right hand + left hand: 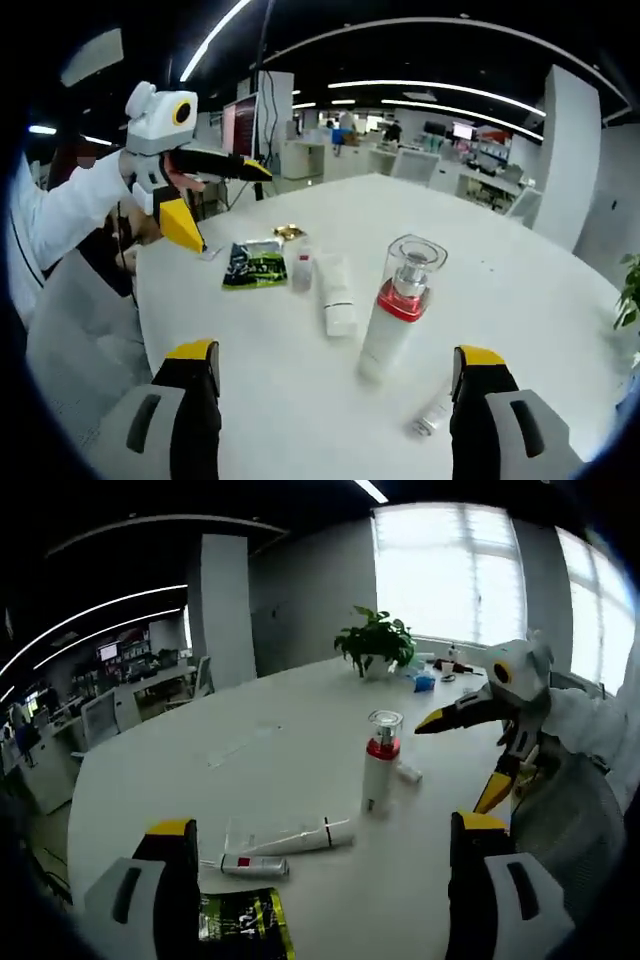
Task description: Arrange the skincare products in the storage area until every visible bottle or jar stands upright without overlapping.
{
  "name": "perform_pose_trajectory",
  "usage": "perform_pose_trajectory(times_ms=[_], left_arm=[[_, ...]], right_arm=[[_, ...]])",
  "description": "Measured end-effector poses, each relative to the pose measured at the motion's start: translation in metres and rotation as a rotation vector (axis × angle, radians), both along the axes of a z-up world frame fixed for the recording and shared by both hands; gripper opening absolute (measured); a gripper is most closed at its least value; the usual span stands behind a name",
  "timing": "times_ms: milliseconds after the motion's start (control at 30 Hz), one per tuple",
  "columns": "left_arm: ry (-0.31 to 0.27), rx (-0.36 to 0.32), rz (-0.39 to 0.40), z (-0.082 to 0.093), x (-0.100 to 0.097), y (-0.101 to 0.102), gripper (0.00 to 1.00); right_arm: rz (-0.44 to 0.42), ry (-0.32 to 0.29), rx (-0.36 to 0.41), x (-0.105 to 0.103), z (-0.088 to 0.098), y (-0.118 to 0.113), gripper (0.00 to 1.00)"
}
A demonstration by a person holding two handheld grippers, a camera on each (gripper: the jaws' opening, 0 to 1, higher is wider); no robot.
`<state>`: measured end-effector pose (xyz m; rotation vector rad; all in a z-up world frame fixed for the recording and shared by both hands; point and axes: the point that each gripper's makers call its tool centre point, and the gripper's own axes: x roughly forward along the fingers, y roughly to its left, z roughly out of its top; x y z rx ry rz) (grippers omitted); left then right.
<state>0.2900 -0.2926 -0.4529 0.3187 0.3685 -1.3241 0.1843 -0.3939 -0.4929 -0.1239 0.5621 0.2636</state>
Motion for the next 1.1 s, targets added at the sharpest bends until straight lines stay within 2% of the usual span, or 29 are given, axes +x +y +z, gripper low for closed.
perform_pose_trajectory(times_ms=[33, 100, 233, 500, 733, 1100], left_arm=[[0.023, -0.014, 0.009, 0.001, -0.002, 0.004, 0.99], [0.03, -0.032, 0.034, 0.005, -0.004, 0.012, 0.99], [0.001, -0.03, 0.119, 0.011, 0.002, 0.028, 0.99], [-0.004, -0.015, 0.089, 0.015, -0.025, 0.042, 0.99], [0.025, -0.028, 0.093, 0.017, -0.035, 0.052, 0.99], [0.022, 0.0, 0.113, 0.013, -0.053, 0.073, 0.99]], right_arm=[[0.004, 0.003, -0.004, -0.002, 0.001, 0.001, 0.99], [0.012, 0.006, 0.005, -0.006, 0.003, 0.005, 0.99], [0.01, 0.007, 0.013, -0.011, 0.006, 0.01, 0.99], [0.004, -0.014, 0.04, -0.018, 0.019, 0.017, 0.99], [-0.001, -0.019, 0.032, -0.026, 0.027, 0.023, 0.99], [0.001, -0.005, 0.027, -0.043, 0.025, 0.034, 0.99]])
